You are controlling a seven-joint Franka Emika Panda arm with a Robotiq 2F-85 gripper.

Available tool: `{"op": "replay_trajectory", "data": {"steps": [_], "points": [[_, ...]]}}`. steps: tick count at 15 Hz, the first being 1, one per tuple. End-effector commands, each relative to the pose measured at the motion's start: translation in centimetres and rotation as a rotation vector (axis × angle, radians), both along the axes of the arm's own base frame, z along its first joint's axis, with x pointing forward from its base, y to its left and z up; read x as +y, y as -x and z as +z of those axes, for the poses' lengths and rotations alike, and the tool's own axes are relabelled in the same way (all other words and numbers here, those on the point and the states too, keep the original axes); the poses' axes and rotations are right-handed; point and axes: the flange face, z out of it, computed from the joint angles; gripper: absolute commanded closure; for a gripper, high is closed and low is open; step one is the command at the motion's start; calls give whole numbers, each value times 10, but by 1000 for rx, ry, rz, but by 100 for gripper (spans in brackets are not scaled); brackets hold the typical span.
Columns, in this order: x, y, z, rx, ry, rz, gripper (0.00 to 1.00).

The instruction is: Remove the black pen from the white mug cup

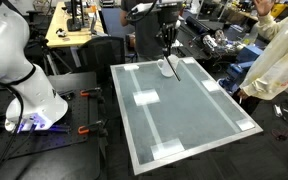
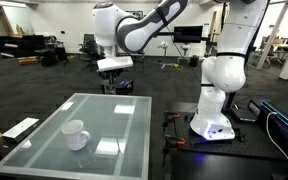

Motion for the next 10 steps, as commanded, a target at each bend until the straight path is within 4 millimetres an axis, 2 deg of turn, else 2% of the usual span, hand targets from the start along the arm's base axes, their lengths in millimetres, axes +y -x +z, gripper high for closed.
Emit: {"op": "replay_trajectory", "data": {"steps": [1,10], "points": [[-10,9,-14,-34,19,-44,97],[-8,-1,-54,1,64,-62,97]]}}
